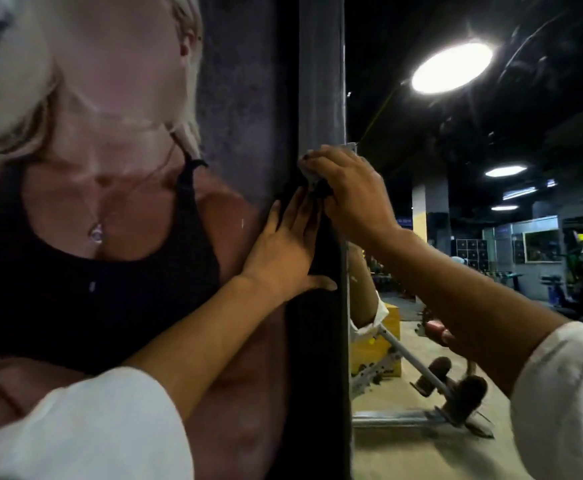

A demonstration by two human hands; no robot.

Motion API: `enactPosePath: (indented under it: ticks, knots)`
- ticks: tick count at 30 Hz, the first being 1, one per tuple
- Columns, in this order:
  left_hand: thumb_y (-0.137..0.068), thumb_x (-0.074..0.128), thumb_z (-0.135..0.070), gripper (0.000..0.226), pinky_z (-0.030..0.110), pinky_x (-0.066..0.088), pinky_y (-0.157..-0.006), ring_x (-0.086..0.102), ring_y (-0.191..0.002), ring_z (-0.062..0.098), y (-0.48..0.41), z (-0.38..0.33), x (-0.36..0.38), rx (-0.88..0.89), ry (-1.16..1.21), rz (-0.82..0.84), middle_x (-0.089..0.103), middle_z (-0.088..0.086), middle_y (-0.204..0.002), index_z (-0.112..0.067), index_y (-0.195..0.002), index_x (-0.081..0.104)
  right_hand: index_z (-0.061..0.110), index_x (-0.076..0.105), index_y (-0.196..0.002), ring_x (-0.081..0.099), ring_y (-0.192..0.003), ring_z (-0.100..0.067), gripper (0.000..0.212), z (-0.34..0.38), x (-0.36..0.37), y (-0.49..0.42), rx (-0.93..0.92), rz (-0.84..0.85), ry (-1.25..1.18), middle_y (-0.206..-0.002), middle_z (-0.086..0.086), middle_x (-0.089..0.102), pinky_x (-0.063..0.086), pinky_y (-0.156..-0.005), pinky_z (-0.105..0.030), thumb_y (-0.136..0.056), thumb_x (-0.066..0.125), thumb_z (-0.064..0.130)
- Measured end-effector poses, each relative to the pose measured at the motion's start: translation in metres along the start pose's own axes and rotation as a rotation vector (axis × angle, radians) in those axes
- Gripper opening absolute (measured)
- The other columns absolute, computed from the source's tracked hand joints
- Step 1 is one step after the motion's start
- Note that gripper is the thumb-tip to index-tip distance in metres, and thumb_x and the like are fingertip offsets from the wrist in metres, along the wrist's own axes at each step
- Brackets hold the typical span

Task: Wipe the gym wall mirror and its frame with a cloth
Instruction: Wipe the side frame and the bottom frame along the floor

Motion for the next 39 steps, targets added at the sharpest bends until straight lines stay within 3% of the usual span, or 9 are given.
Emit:
enactPosePath:
  ticks: [4, 12, 15, 18, 20, 27, 30, 34, 39]
  knots:
    - [-0.072, 0.062, -0.093, 0.157, 0.057, -0.002, -0.133, -0.026, -0.16, 0.038, 0.001, 0.002, 0.0, 0.04, -0.039, 0.068, -0.032, 0.023, -0.17, 0.0, -0.16, -0.027, 0.018, 0.06, -0.144, 0.054, -0.138, -0.025, 0.048, -0.035, -0.015, -0.005, 0.168, -0.01, -0.027, -0.152, -0.004, 0.056, 0.044, -0.115, -0.041, -0.098, 0.062, 0.006]
    - [-0.076, 0.071, -0.08, 0.152, 0.057, 0.002, -0.132, -0.028, -0.159, 0.04, 0.044, -0.021, 0.023, 0.099, -0.103, 0.127, -0.033, 0.026, -0.168, 0.003, -0.158, -0.027, 0.018, 0.056, -0.15, 0.046, -0.147, -0.023, 0.063, 0.007, 0.016, 0.107, 0.183, 0.139, -0.154, -0.158, -0.004, 0.052, 0.043, -0.119, -0.042, -0.091, 0.061, -0.003]
    - [-0.076, 0.074, -0.077, 0.153, 0.058, 0.0, -0.132, -0.025, -0.16, 0.04, 0.049, -0.019, 0.025, 0.124, -0.115, 0.155, -0.032, 0.026, -0.168, 0.001, -0.156, -0.03, 0.02, 0.059, -0.145, 0.059, -0.13, -0.025, 0.052, -0.002, -0.006, 0.063, 0.169, 0.074, -0.122, -0.145, -0.006, 0.062, 0.055, -0.104, -0.047, -0.095, 0.058, 0.006]
    - [-0.076, 0.075, -0.076, 0.153, 0.058, 0.001, -0.132, -0.023, -0.16, 0.04, 0.048, -0.018, 0.023, 0.117, -0.122, 0.171, -0.035, 0.026, -0.167, 0.003, -0.161, -0.024, 0.021, 0.062, -0.145, 0.056, -0.135, -0.023, 0.053, -0.002, -0.027, -0.013, 0.108, -0.031, -0.042, -0.147, -0.001, 0.061, 0.049, -0.107, -0.04, -0.093, 0.064, 0.007]
    - [-0.077, 0.073, -0.077, 0.152, 0.058, 0.001, -0.132, -0.023, -0.161, 0.039, 0.048, -0.018, 0.024, 0.107, -0.132, 0.172, -0.035, 0.027, -0.167, 0.004, -0.161, -0.025, 0.019, 0.065, -0.141, 0.052, -0.14, -0.025, 0.055, 0.003, -0.009, -0.041, 0.083, 0.074, -0.005, -0.148, -0.002, 0.061, 0.046, -0.112, -0.043, -0.089, 0.06, 0.002]
    - [-0.089, 0.065, -0.071, 0.124, 0.056, -0.01, -0.129, -0.001, -0.163, 0.041, 0.106, -0.039, 0.052, 0.124, -0.113, 0.215, 0.004, 0.025, -0.175, 0.002, -0.166, 0.002, 0.009, 0.072, -0.128, 0.045, -0.149, -0.031, 0.057, 0.062, 0.054, 0.095, -0.016, 0.265, 0.052, -0.141, -0.007, 0.066, 0.032, -0.122, -0.051, -0.081, 0.046, 0.025]
    - [-0.091, 0.066, -0.068, 0.129, 0.054, -0.017, -0.126, -0.01, -0.163, 0.04, 0.142, -0.057, 0.073, 0.143, -0.037, 0.265, -0.011, 0.026, -0.175, 0.003, -0.163, -0.014, 0.012, 0.073, -0.127, 0.05, -0.146, -0.029, 0.054, 0.078, 0.049, 0.123, -0.072, 0.366, 0.022, -0.138, -0.005, 0.068, 0.042, -0.118, -0.052, -0.077, 0.055, 0.024]
    - [-0.089, 0.064, -0.071, 0.14, 0.057, -0.007, -0.131, -0.033, -0.155, 0.041, 0.15, -0.065, 0.083, 0.146, 0.025, 0.179, -0.045, 0.029, -0.16, 0.005, -0.155, -0.033, 0.012, 0.07, -0.131, 0.048, -0.145, -0.029, 0.052, 0.043, 0.01, 0.064, 0.012, 0.149, 0.072, -0.141, -0.009, 0.066, 0.036, -0.117, -0.044, -0.081, 0.053, 0.009]
    - [-0.087, 0.066, -0.072, 0.139, 0.058, 0.002, -0.132, -0.021, -0.16, 0.042, 0.153, -0.068, 0.089, 0.13, 0.01, 0.093, -0.035, 0.031, -0.165, 0.006, -0.16, -0.024, 0.021, 0.052, -0.155, 0.026, -0.159, -0.021, 0.066, 0.014, 0.027, 0.071, 0.237, 0.108, -0.038, -0.166, -0.001, 0.04, 0.024, -0.128, -0.035, -0.094, 0.054, -0.004]
Point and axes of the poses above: each hand's wrist, its own y-axis away from the middle knuckle, its own x-axis out of the palm, z = x × y, the point moved 8 cm from there along -y, towards the middle knuckle
